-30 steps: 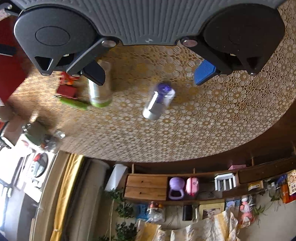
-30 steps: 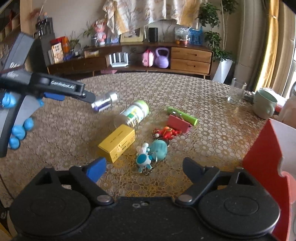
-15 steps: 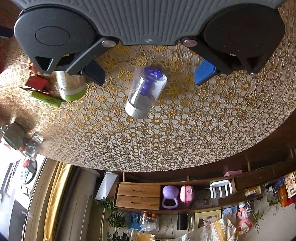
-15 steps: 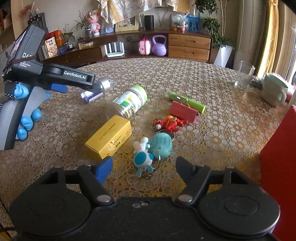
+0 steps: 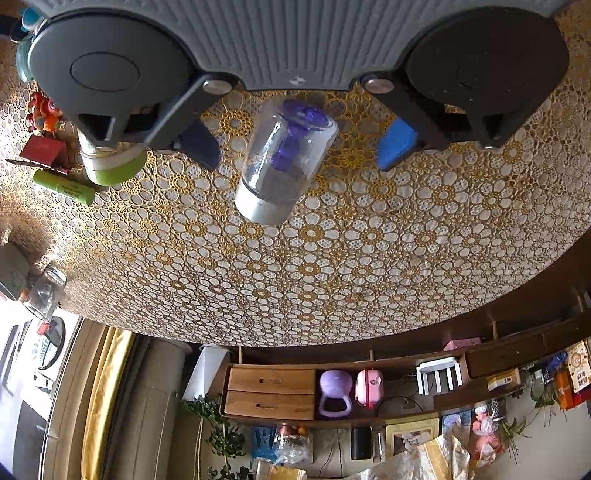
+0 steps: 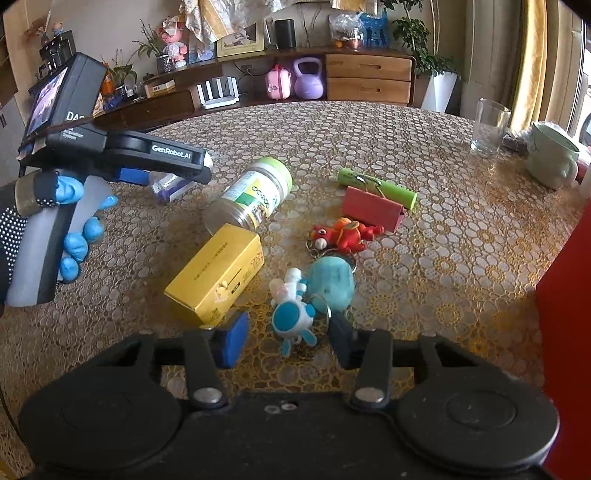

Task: Organize rigid objects
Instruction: 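Lower the left tool to the clear bottle while the right tool approaches the blue keychain toy, then grasp the clear bottle with the left tool while the right tool grasps the blue keychain toy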

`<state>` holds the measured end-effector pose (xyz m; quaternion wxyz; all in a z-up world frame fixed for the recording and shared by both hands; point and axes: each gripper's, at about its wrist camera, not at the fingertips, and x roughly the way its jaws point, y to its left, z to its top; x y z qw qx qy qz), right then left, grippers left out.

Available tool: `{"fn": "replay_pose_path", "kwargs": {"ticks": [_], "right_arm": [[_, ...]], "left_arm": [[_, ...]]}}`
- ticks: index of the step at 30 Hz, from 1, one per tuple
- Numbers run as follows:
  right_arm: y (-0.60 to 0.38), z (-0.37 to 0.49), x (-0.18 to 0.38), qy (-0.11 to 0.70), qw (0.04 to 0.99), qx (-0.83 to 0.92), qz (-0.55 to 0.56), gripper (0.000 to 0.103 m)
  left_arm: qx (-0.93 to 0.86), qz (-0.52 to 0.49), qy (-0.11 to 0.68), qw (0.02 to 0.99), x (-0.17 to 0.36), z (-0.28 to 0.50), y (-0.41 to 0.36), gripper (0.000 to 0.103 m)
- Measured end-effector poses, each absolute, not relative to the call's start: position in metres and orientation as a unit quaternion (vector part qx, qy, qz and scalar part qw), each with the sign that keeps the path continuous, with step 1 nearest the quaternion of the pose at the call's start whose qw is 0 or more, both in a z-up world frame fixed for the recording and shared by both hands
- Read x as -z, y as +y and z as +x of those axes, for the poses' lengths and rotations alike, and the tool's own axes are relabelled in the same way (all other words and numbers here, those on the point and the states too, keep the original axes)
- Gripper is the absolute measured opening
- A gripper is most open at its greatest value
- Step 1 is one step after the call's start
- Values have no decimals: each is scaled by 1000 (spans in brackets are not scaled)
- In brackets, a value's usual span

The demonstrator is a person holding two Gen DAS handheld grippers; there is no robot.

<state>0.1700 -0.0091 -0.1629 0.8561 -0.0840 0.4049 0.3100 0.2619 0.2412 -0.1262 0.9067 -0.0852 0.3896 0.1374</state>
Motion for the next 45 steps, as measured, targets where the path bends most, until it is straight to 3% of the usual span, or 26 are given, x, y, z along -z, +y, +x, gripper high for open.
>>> {"fn": "replay_pose_path", "kwargs": {"ticks": [4, 12, 20, 25, 45], "right_arm": [[-8, 170, 163, 404, 857, -309, -86, 40], [-9, 170, 163, 404, 861, -297, -87, 26], [-11, 164, 160, 402, 862, -299, -80, 22], [-16, 158, 153, 396, 863, -304, -74, 22], [-77, 112, 89, 355, 879, -317, -44, 22]], "left_arm": [[-138, -80, 393, 906, 130, 266, 239, 69], [-143, -79, 390, 906, 131, 265, 234, 53], [-145, -66, 390, 907, 129, 260, 225, 49], [-137, -66, 397, 905, 123, 253, 220, 40], [-103, -60, 396, 910, 75, 192, 195, 40]]}}
